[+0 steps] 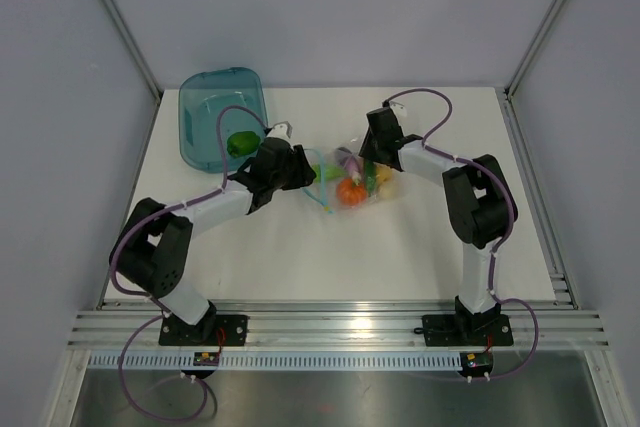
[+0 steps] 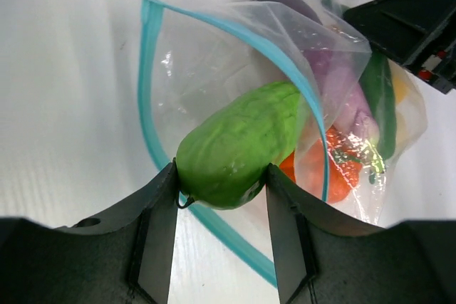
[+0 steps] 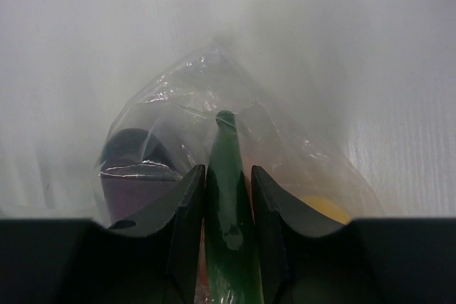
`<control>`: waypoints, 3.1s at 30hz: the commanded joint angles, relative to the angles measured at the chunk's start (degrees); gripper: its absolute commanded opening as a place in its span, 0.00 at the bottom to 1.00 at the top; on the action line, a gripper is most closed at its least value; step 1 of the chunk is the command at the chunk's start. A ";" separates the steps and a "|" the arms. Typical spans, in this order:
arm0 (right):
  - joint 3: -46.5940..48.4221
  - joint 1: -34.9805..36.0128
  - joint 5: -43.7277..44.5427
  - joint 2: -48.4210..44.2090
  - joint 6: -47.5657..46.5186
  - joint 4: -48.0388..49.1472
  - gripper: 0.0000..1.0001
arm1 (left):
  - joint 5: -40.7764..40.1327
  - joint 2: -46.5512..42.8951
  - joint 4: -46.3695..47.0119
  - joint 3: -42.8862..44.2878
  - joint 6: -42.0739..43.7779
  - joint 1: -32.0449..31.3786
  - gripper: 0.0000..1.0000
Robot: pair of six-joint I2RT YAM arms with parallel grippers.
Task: Open the zip-top bag and remove the fake food
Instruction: Pick up the fake vegetable from the zipper food storage bag, then place the fake vegetable in the bin.
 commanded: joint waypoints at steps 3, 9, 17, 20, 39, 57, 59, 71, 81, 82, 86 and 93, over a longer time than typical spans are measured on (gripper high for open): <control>-0.67 -0.23 2.05 -3.49 0.51 -1.19 0.39 | -9.13 -4.55 -10.06 2.71 1.57 -0.26 0.11; -0.50 -0.32 0.39 -3.84 0.34 -0.93 0.39 | -20.28 -10.61 -13.67 0.96 2.18 0.00 0.11; -0.32 -0.23 -0.06 -4.19 0.60 -1.10 0.39 | -23.99 -19.92 -16.04 -0.28 3.15 2.02 0.11; -0.50 -0.32 -0.14 -4.63 0.51 -0.84 0.38 | -27.32 -21.86 -18.41 1.04 3.41 3.07 0.11; -1.11 -0.32 -1.73 -5.86 1.04 -0.31 0.38 | -34.45 -13.70 -15.35 7.45 -8.45 17.58 0.09; -2.25 -0.32 -2.52 -7.62 1.48 0.48 0.39 | -30.41 -1.57 -10.95 10.18 -14.17 25.31 0.09; -2.08 -0.23 -2.69 -7.45 1.48 0.48 0.39 | -30.23 -1.22 -9.82 10.27 -14.43 25.49 0.15; -2.08 -0.32 -2.87 -7.71 1.39 0.48 0.41 | -26.54 -1.04 -8.84 10.10 -14.08 27.07 0.99; -2.17 -0.23 -2.52 -8.23 1.31 0.30 0.42 | -25.22 -9.63 -1.12 -0.88 -18.90 27.52 0.99; -2.25 -0.32 -2.43 -8.50 1.31 0.30 0.43 | -24.96 -10.44 0.98 -1.94 -19.17 26.82 0.99; -3.13 -0.32 -1.99 -9.46 1.39 0.39 0.46 | -24.26 -13.43 -1.10 -3.27 -21.02 25.76 0.99; -4.62 -0.32 -2.16 -11.75 1.22 1.18 0.50 | -26.63 -21.16 -0.67 -6.69 -17.50 18.38 0.98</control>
